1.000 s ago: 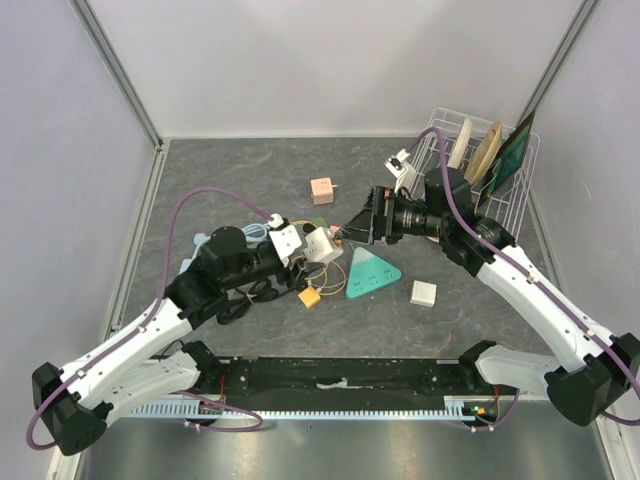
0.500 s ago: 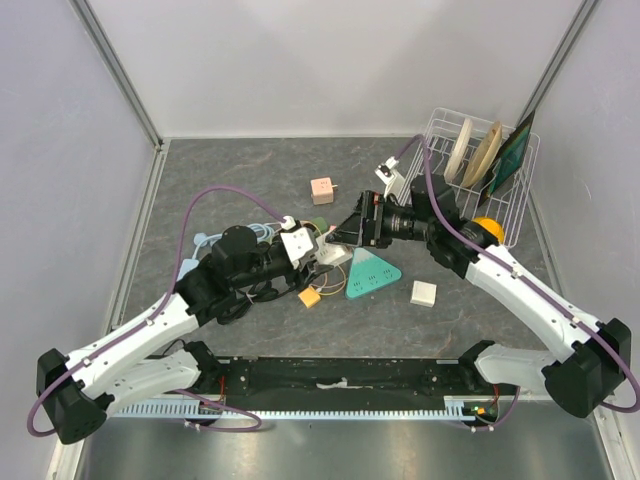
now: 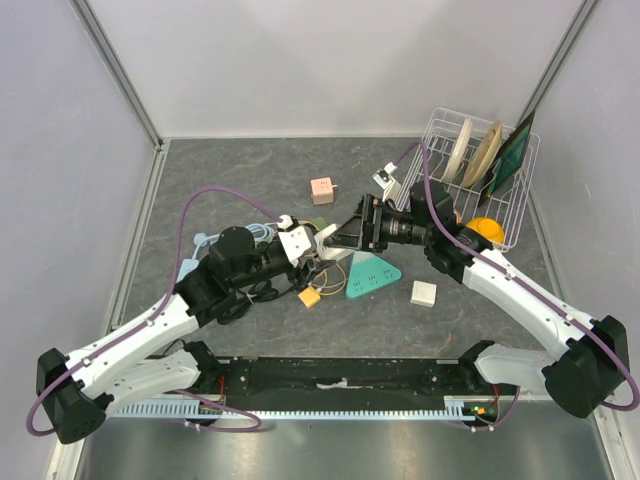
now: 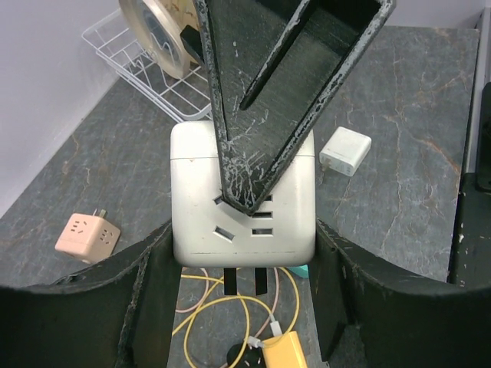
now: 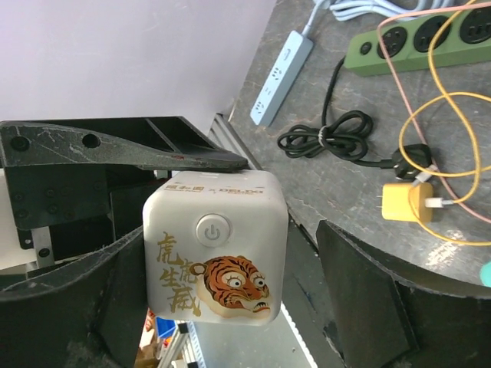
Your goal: Insert the plug
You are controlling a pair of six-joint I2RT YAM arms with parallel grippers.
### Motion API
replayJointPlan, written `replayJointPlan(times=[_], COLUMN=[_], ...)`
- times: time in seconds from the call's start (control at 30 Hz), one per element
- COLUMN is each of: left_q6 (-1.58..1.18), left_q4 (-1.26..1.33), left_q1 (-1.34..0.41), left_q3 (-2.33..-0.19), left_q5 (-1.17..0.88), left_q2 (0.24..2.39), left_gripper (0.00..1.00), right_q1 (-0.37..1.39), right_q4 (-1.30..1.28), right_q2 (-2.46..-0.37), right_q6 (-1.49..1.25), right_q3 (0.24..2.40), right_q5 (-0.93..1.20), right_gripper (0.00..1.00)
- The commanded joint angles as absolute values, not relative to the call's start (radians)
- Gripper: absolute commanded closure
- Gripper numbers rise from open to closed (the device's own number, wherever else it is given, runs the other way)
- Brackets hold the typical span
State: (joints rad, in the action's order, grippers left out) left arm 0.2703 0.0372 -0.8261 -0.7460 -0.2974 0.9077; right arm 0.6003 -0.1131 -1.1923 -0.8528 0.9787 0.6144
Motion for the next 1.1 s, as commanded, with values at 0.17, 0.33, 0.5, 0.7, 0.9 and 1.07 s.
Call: replayJointPlan(times=[0.17,0.33,0.5,0.7,0.9,1.07], left_q6=[0.249,0.181,0.062,-0.174,-0.334,-0.432], left_q4=[0.224,0.230,0.218,0.103,0.058,0.009], left_q1=[-0.841,-0.844,-0.844,-0.844,-0.842,-0.842], left_q3=[-0.742,-0.703,-0.644,-0.612,-0.604,-0.681], left_q5=[-0.281,-0.259,-0.173,-0.014,0.067,0.091], left_q2=[0.936,0.937,0.894,0.859,0.883,1.006], left_gripper=[0.98,0.69,0.26,0.08,0.05,0.06], right_q1=[0.604,0.604,0.606,0.617,0.630,0.646], right_q4=[-0.014,-0.066,-0.259,-0.402,-0.495,-0.480], right_q2=[-1.178,-1.161,-1.126,-1.077,-1.057,-1.057], right_q6=[-0.885,-0.819,-0.648,-0.482,-0.367,-0.311], right_q3=[0.951,0.966,1.002,0.980,0.921,0.851], right_q5=[0.670,0.625,0.465,0.196,-0.053,-0.158], right_gripper=[0.33,0.72,0.97,1.00,1.00,1.00])
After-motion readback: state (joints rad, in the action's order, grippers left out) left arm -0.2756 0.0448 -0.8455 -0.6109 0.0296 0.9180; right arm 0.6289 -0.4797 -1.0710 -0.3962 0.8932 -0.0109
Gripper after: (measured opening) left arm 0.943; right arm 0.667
